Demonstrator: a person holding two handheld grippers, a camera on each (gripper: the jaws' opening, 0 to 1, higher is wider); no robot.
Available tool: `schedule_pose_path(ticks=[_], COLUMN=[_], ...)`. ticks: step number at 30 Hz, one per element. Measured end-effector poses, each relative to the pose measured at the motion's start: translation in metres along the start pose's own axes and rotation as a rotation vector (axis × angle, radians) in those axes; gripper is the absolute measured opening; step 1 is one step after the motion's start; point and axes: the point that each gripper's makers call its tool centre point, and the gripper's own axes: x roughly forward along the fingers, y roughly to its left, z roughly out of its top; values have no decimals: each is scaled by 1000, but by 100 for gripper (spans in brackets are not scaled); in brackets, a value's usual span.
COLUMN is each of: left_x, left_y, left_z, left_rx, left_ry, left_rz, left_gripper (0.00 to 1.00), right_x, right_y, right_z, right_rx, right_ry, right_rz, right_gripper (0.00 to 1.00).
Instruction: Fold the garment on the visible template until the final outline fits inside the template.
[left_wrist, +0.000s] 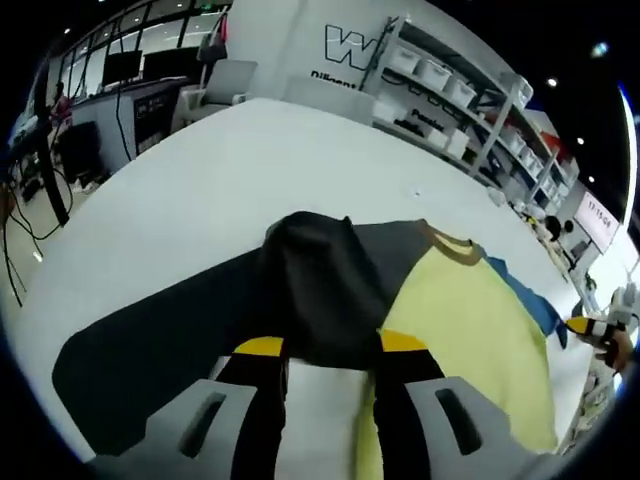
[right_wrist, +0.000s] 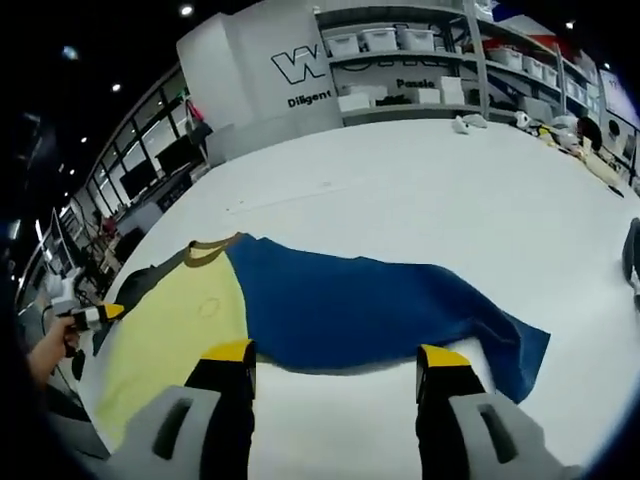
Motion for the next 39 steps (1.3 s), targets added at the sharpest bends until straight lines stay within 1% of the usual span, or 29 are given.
schedule_pose_path(ticks=[2,3,4,5,6,7,8,9,10,11,13,14,15,18,19,20,21,25,27,30,33,35,37,39], left_x=[4,5,6,7,7,8,8,8,8,8,9,9,9,10,10,10,9,7,7,6,5,3,4,5], left_y=[2,3,5,7,6,5,6,9,9,10,18,20,24,32,36,37,44,54,60,67,71,75,76,76], left_z=[2,2,1,1,3,3,5,8,11,12,17,18,20,24,25,25,26,29,30,29,29,31,30,30], left_rx=[11,25,43,60,106,81,97,106,119,120,160,165,171,168,195,202,217,208,205,210,204,204,207,198], left_ry=[-9,-5,-2,0,-1,-1,-1,-6,-5,-5,2,4,3,8,15,18,26,27,29,41,42,38,40,40], left_rz=[10,14,28,32,35,33,33,40,31,31,43,47,48,47,47,51,63,75,91,94,111,130,128,123], left_gripper=[18,9,1,2,1,1,1,1,1,1,1,1,1,1,1,1,1,1,1,1,1,1,1,1], right_x=[0,0,-1,-1,-2,-2,-2,-2,-2,-2,-2,-3,-4,-4,-4,-3,-3,-2,-1,4,5,5,8,8], right_y=[-12,-17,-26,-29,-40,-42,-54,-58,-65,-68,-75,-74,-76,-80,-81,-81,-83,-86,-87,-104,-105,-103,-102,-103], right_z=[3,4,4,5,7,8,10,9,9,9,10,9,10,9,9,8,7,6,5,4,1,-1,-5,-7], right_rx=[-15,-17,-21,-24,-28,-27,-27,-30,-26,-21,-14,-10,13,29,29,33,46,73,79,79,82,84,68,73], right_ry=[-5,-4,-2,-2,-7,-9,-6,-1,3,7,3,2,-2,0,0,2,7,7,13,37,45,51,71,81], right_rz=[-28,-37,-64,-72,-92,-96,-119,-128,-140,-146,-154,-155,-154,-159,-161,-161,-165,-165,-170,-201,-209,-211,-215,-222], right_gripper=[64,64,64,64,64,63,63,63,62,62,62,62,62,62,61,61,61,60,59,57,53,48,45,43])
